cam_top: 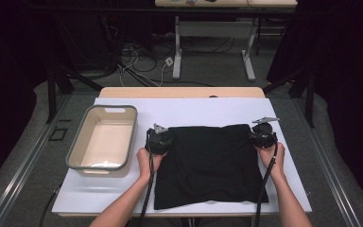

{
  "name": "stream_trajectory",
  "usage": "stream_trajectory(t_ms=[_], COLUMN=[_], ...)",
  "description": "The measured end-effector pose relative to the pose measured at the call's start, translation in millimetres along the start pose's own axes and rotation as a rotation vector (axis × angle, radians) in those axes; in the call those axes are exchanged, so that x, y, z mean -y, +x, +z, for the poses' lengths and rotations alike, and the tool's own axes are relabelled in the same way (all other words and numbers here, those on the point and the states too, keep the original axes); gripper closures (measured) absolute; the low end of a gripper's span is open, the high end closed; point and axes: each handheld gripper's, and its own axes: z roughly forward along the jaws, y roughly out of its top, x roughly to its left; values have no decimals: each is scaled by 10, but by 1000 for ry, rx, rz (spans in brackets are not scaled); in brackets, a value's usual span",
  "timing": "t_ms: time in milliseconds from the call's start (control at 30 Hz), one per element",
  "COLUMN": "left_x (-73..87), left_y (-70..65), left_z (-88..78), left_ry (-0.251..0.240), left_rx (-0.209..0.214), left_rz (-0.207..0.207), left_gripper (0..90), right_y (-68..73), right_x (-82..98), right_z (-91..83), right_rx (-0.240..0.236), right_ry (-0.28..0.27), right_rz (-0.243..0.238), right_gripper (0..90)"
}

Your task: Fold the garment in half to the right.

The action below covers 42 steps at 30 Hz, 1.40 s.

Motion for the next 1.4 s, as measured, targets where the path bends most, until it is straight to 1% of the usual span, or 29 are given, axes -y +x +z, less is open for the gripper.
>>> stream_trajectory(t_ms=[33,67,100,133,167,200,233,267,400,500,533,633,700,733,833,867,900,933,967,1000,1067,1133,1200,1233,1267,1300,1333,1367,1400], left_x=[6,8,20,30,47,69,90,115,219,288,311,368,407,418,476,500,513,537,560,579,633,682,721,741,761,770,782,791,803], left_y=[-5,0,-6,-6,-16,-30,-47,-77,-173,-243,-267,-331,-382,-405,-517,-574,-609,-661,-711,-755,-853,-951,-1028,-1061,-1084,-1095,-1117,-1137,-1151], left_z=[3,-18,-27,-53,-77,-101,-130,-158,-311,-438,-483,-628,-727,-766,-914,-967,-996,-1028,-1056,-1077,-1102,-1094,-1055,-1022,-999,-976,-956,-939,-924], left_ry=[-9,8,1,13,16,16,24,27,31,29,25,20,13,12,-2,0,2,0,-2,7,19,49,62,77,76,79,80,79,74], left_rx=[-3,0,-6,-9,-21,-19,-22,-21,12,19,26,54,67,74,119,143,154,181,199,220,260,293,308,321,327,327,333,327,329], left_rz=[3,8,-1,3,10,14,28,35,65,98,91,110,123,127,138,154,166,167,178,196,208,241,276,286,279,301,309,327,350], left_gripper=[762,762,661,661,533,533,449,449,372,339,334,312,312,312,314,316,318,321,321,322,321,317,324,346,383,413,475,529,603], right_y=[9,9,17,17,25,25,49,49,107,179,208,314,453,453,600,665,740,834,834,882,957,1010,1035,1038,1039,1045,1042,1043,1041], right_x=[18,18,19,19,17,17,27,27,100,179,207,308,461,461,587,623,659,695,695,715,762,815,873,890,910,919,935,952,964], right_z=[13,13,-18,-18,-95,-95,-189,-189,-410,-549,-588,-711,-809,-809,-872,-896,-925,-971,-971,-985,-992,-984,-983,-987,-1003,-1014,-1027,-1037,-1045], right_rx=[-25,-25,-33,-33,-52,-52,-71,-71,-115,-152,-161,-194,-249,-249,-300,-318,-340,-358,-358,-377,-379,-373,-347,-336,-327,-319,-312,-317,-318], right_ry=[31,31,39,39,30,30,27,27,18,14,22,21,35,35,57,71,77,81,81,90,119,141,164,161,154,148,147,145,140], right_rz=[14,14,7,7,20,20,16,16,-10,-15,-28,-29,-54,-54,-71,-81,-99,-118,-118,-126,-144,-151,-156,-165,-166,-168,-174,-159,-155], right_gripper=[734,734,573,573,475,475,404,404,347,341,341,364,397,397,432,440,452,484,484,488,518,560,629,662,713,746,785,839,863])
